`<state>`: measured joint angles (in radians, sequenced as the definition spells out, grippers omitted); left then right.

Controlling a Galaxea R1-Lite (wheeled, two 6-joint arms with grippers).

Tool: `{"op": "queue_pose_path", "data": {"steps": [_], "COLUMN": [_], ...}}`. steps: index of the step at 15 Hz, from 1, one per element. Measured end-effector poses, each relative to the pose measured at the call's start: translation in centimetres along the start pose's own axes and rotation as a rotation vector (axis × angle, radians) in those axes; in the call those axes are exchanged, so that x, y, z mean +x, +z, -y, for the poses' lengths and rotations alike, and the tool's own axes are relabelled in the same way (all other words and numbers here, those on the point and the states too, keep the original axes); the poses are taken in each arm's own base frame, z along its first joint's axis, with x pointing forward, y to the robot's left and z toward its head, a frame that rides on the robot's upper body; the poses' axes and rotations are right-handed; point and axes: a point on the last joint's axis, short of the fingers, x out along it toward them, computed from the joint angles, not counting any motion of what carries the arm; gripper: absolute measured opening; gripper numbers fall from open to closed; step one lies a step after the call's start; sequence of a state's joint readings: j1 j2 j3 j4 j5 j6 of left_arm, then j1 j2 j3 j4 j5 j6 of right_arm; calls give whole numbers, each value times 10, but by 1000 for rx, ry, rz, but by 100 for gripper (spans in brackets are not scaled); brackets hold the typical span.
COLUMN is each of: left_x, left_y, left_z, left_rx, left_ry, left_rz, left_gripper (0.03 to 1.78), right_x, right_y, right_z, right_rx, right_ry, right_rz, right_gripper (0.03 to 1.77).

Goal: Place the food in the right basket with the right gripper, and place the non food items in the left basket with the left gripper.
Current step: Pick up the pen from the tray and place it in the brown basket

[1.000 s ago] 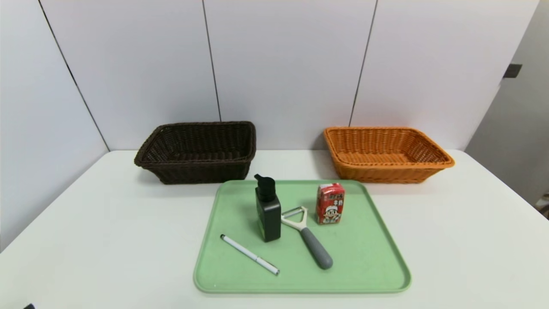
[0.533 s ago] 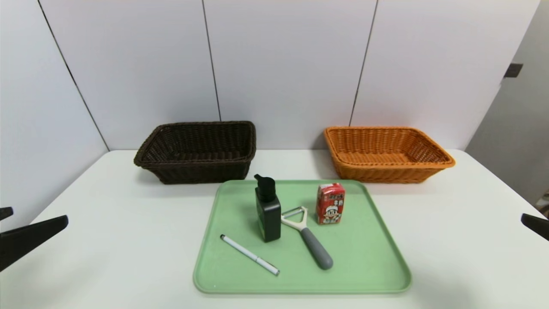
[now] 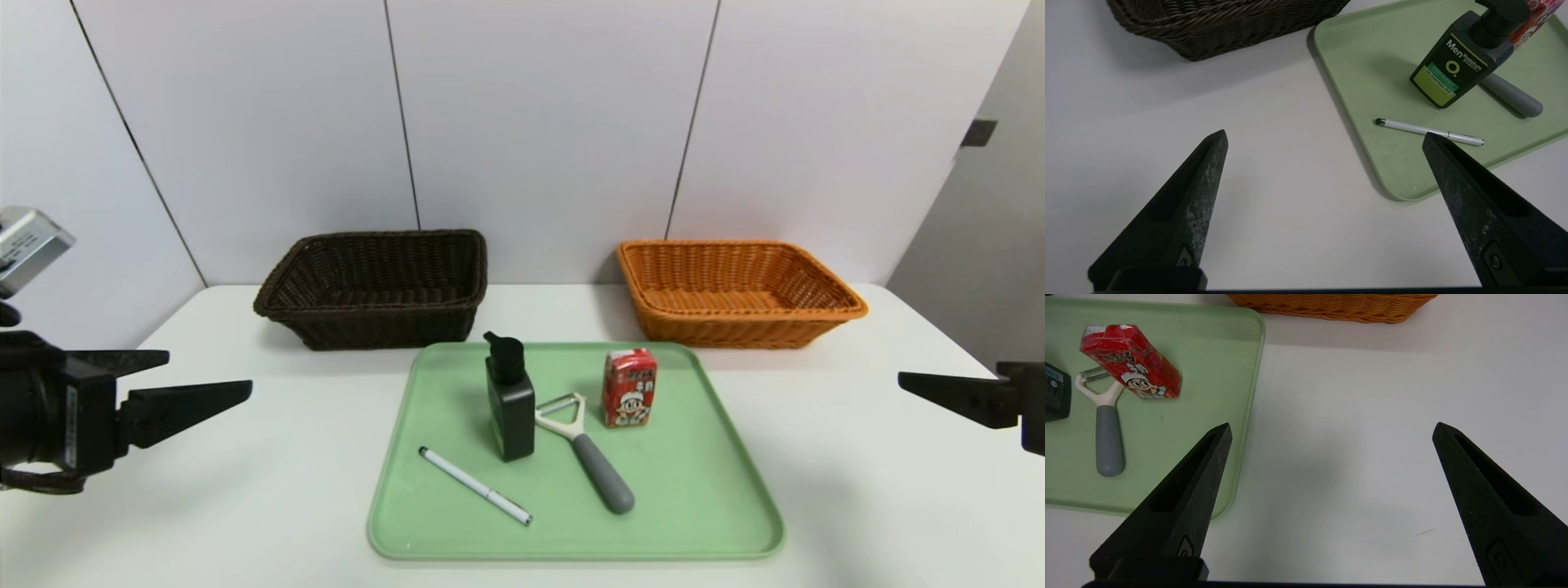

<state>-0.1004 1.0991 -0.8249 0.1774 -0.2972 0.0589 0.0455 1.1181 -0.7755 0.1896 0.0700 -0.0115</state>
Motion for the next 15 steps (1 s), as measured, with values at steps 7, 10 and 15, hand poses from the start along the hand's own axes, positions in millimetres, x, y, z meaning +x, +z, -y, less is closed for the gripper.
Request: {"op": "queue_pose_path", "data": {"steps": [7,10,15], "left_x": [58,80,115], "left_y": [24,41,37], "left_z": [29,46,55], "left_rx": [82,120,258], "left_ry": [-212,-287,-448], "left_rz": [-83,-86,-182], "left_gripper": [169,169,169], "right_x": [39,49,62], "right_y": [16,25,30], "right_z": [-11,-24,-38], "right_rx": [-32,-61,-90], "right_ry": [69,121,168], "right_rz": [-86,-92,-108], "right_gripper": [169,169,169]}}
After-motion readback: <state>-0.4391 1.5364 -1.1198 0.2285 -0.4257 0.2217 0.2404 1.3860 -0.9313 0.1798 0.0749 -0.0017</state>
